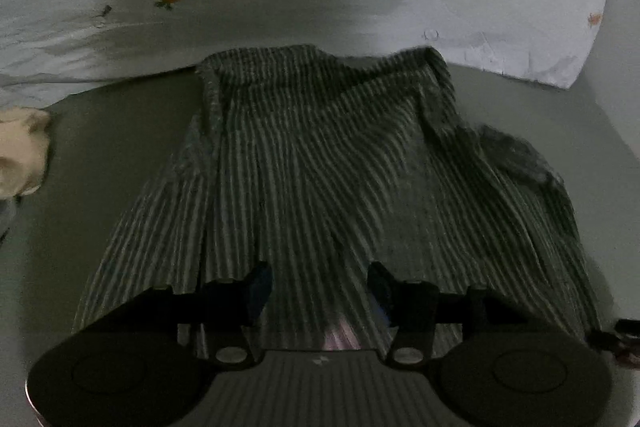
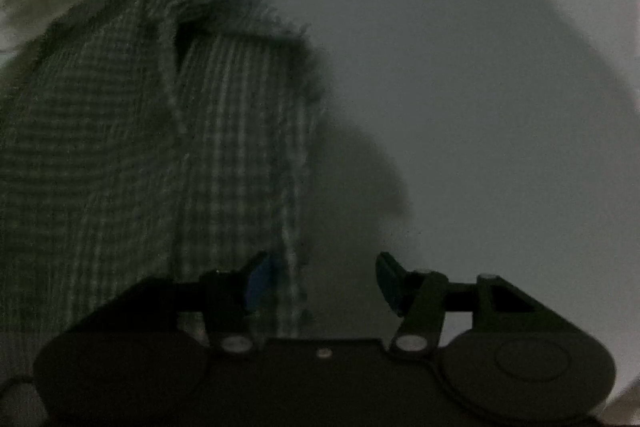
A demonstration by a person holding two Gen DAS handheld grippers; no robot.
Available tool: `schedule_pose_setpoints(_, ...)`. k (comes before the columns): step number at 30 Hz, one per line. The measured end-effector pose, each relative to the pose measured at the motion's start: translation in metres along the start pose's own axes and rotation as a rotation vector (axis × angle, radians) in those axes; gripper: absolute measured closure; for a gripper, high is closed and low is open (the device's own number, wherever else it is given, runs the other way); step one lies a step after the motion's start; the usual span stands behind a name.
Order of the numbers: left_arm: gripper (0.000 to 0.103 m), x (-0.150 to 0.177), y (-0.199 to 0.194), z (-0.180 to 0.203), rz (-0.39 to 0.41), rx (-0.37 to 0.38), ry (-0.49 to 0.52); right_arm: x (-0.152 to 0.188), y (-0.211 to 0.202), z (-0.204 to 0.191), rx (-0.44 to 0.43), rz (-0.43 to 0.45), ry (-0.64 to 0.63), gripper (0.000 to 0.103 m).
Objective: Fold clothes
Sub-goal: 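Lay the checked shirt flat on the table with both grippers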
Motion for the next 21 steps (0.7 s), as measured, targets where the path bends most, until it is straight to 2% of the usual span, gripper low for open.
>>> schedule_pose_setpoints(1,0.047,0.005,-0.008,0.009,0.003,-0.016,-0.007,0.000,-0.001,-0.001,-0.022,0.019,-0.003,0.040)
schedule_pose_setpoints(2,0.044,0.011,-0.015,0.017,0.007,-0.019,-0.026,-0.001,-0.002,-0.003,-0.040,0.039,-0.020,0.042)
schedule_pose_setpoints(3,0.042,0.017,-0.022,0.024,0.009,-0.016,-0.049,-0.002,-0.002,-0.008,-0.049,0.059,-0.068,0.054)
schedule_pose_setpoints(4,0.041,0.023,-0.026,0.030,0.006,-0.015,-0.067,-0.003,-0.001,-0.012,-0.050,0.084,-0.128,0.093)
schedule_pose_setpoints(5,0.041,0.028,-0.028,0.035,0.001,-0.016,-0.084,-0.005,-0.002,-0.015,-0.049,0.110,-0.189,0.100)
schedule_pose_setpoints(6,0.041,0.034,-0.030,0.041,-0.007,-0.031,-0.094,-0.008,-0.009,-0.013,-0.036,0.150,-0.244,0.103)
schedule_pose_setpoints(9,0.041,0.042,-0.036,0.059,-0.004,-0.087,-0.095,-0.019,-0.050,0.014,0.095,0.341,-0.369,0.103)
schedule_pose_setpoints(10,0.041,0.043,-0.038,0.065,0.003,-0.098,-0.097,-0.027,-0.064,0.026,0.172,0.420,-0.417,0.103)
schedule_pose_setpoints(14,0.041,0.048,-0.039,0.083,0.012,-0.108,-0.112,-0.058,-0.108,0.079,0.582,0.753,-0.600,0.103)
schedule_pose_setpoints(16,0.041,0.050,-0.039,0.092,0.015,-0.112,-0.119,-0.063,-0.116,0.098,0.710,0.854,-0.662,0.102)
schedule_pose_setpoints(18,0.041,0.054,-0.035,0.099,0.007,-0.113,-0.122,-0.059,-0.104,0.109,0.759,0.849,-0.709,0.100)
schedule_pose_setpoints(19,0.041,0.055,-0.032,0.102,0.001,-0.113,-0.123,-0.053,-0.091,0.112,0.760,0.813,-0.740,0.100)
schedule_pose_setpoints(21,0.041,0.058,-0.029,0.108,-0.010,-0.117,-0.122,-0.031,-0.053,0.114,0.712,0.676,-0.809,0.098)
Point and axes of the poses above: each gripper's, at about its wrist camera, not at the fingertips, and y roughly the way its jaws point, z to its right, x to its underside, the point moved 5 cm from there along y, roughly the way its jaws point, and after that the axes turned 11 degrees about x, right-handed, at the moved point
